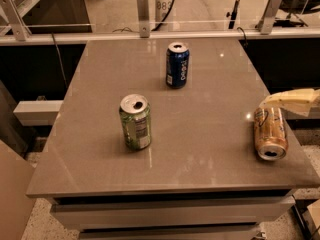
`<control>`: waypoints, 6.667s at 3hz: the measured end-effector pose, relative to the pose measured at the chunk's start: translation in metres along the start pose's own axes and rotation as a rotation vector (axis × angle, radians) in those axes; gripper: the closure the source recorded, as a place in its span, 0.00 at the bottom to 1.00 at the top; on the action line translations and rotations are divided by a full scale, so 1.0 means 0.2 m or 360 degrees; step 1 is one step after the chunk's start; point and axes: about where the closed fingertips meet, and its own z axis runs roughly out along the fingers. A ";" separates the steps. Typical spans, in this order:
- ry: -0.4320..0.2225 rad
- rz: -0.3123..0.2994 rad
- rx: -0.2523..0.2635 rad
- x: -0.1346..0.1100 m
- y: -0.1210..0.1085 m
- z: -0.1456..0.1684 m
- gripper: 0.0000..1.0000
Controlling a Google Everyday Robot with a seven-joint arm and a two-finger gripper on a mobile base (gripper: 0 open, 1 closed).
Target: Place orange can upright
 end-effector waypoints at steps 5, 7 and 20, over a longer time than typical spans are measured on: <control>-0.0149 -0.0172 -0.0218 0.07 -0.11 0.21 0.00; -0.0160 -0.0246 -0.0290 0.07 -0.14 0.22 0.00; -0.0065 -0.0386 -0.0443 0.10 -0.20 0.22 1.00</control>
Offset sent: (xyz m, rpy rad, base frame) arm 0.0254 -0.0043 -0.0230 -0.0079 0.0665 0.0763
